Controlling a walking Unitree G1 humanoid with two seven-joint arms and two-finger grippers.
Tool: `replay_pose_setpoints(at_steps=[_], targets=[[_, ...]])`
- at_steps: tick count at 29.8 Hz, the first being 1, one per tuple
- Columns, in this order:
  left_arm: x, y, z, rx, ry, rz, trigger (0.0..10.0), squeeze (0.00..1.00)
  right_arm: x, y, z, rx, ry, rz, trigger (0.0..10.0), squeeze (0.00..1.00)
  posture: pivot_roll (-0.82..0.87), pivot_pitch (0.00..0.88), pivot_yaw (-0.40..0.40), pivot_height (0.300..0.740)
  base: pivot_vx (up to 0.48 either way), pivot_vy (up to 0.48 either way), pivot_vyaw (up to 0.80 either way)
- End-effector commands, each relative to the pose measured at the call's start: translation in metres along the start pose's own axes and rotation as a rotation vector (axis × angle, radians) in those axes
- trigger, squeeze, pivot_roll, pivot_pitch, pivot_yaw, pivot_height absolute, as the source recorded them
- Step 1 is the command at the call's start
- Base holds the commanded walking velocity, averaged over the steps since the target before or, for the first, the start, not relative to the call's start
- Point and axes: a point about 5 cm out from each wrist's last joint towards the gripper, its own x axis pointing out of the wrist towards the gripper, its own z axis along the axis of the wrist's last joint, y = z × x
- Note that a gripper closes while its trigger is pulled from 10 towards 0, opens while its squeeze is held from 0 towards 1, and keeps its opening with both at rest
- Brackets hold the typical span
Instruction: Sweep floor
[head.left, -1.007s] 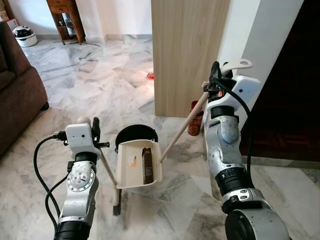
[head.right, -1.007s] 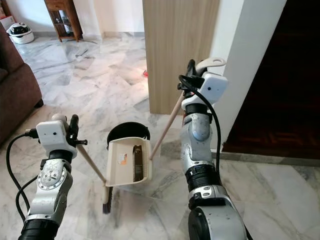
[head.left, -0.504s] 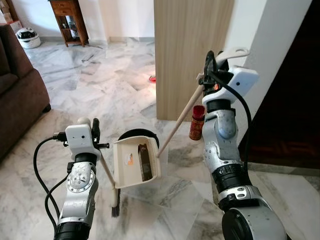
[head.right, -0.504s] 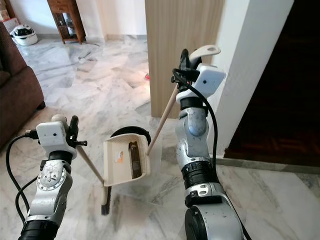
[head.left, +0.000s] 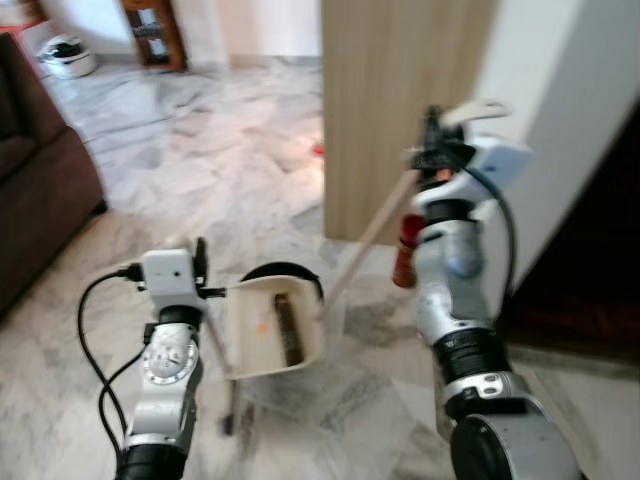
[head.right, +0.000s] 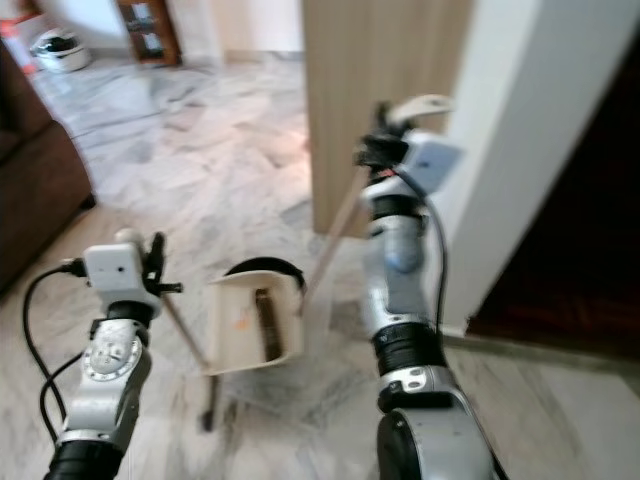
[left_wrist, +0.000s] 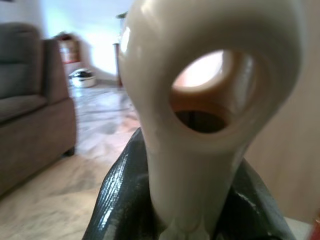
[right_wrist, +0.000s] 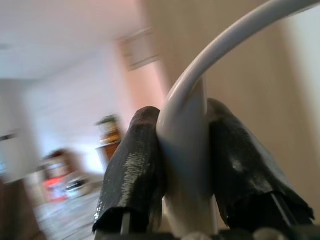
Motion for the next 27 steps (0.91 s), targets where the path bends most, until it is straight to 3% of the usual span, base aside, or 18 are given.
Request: replay_pose_setpoints(at_steps=[1,10,27], targets=[[0.0044,0.0003,0.0115,0.004,-0.059,-0.002,10.0,0.0,0.0078,0.013,0.015,0.07,-0.075,0.01,10.0,0.0,0.1,0.012,0.044,0.74,0.337,0.0,0.0],[0.0045,-0.0006,0.0123,0.0,-0.067,-0.004,10.0,0.0,0.0086,0.0134,0.016,0.074,-0.076,0.012,10.0,0.0,0.1,0.011,0.043,0.74,0.327,0.0,0.0],[0.004,-0.0021,0.0144,-0.011,-0.086,-0.011,10.0,0.0,0.0113,0.0197,0.0231,0.101,-0.11,0.009,10.0,0.0,0.1,0.009,0.039,0.74,0.0,0.0,0.0]])
